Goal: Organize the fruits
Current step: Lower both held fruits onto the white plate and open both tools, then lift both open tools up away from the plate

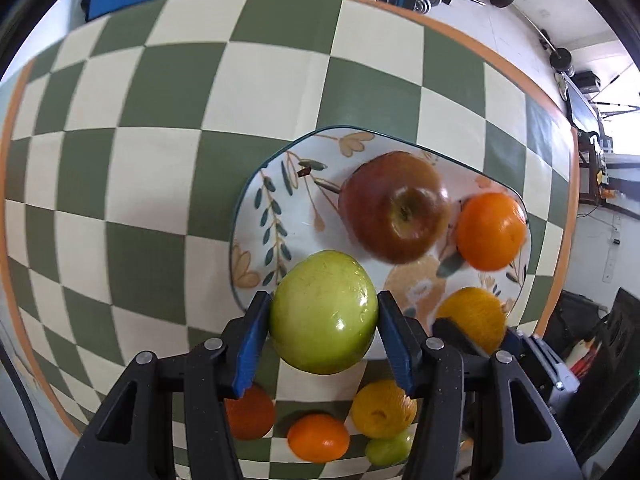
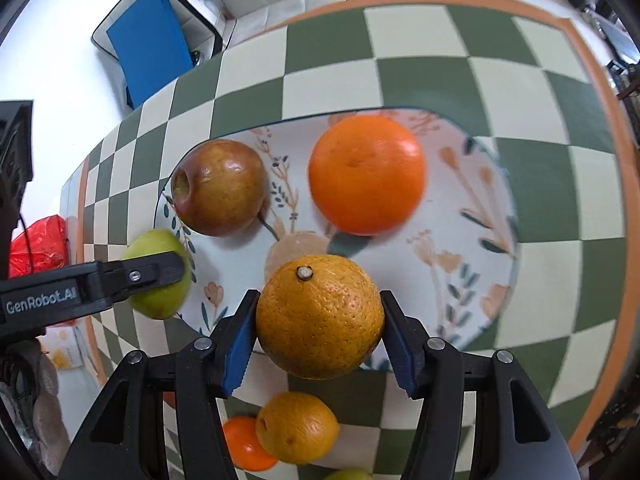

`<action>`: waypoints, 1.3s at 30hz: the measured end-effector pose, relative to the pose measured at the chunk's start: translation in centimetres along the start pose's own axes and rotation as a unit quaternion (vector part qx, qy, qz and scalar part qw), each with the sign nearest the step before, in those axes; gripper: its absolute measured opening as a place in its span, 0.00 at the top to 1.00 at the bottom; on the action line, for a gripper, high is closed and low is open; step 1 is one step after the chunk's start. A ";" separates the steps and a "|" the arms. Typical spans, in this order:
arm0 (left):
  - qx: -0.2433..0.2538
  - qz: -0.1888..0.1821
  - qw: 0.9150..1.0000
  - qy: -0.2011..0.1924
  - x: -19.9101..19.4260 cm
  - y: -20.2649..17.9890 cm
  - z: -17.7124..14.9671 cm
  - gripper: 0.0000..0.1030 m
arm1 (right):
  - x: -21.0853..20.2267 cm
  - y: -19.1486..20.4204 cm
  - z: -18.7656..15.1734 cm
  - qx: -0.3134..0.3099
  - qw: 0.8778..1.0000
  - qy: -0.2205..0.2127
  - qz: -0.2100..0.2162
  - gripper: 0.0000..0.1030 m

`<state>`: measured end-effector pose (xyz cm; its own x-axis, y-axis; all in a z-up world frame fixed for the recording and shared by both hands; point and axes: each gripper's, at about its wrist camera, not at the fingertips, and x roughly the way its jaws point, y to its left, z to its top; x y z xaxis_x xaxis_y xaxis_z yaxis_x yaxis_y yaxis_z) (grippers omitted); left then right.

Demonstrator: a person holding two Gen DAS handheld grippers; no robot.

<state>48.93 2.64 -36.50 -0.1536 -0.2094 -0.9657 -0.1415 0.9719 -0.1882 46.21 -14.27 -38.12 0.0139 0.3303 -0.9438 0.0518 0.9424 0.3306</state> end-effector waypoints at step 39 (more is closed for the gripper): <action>0.056 0.098 0.978 -0.177 -8.4 -0.2 -10.7 0.13 | -10.2 -0.1 -7.7 -0.012 0.987 -0.097 -0.130 0.07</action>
<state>39.74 3.04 -26.47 0.1843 0.0125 -0.9828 -0.0320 0.9995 0.0067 38.38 -17.27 -28.52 0.1945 0.0634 -0.9789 0.0556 0.9956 0.0755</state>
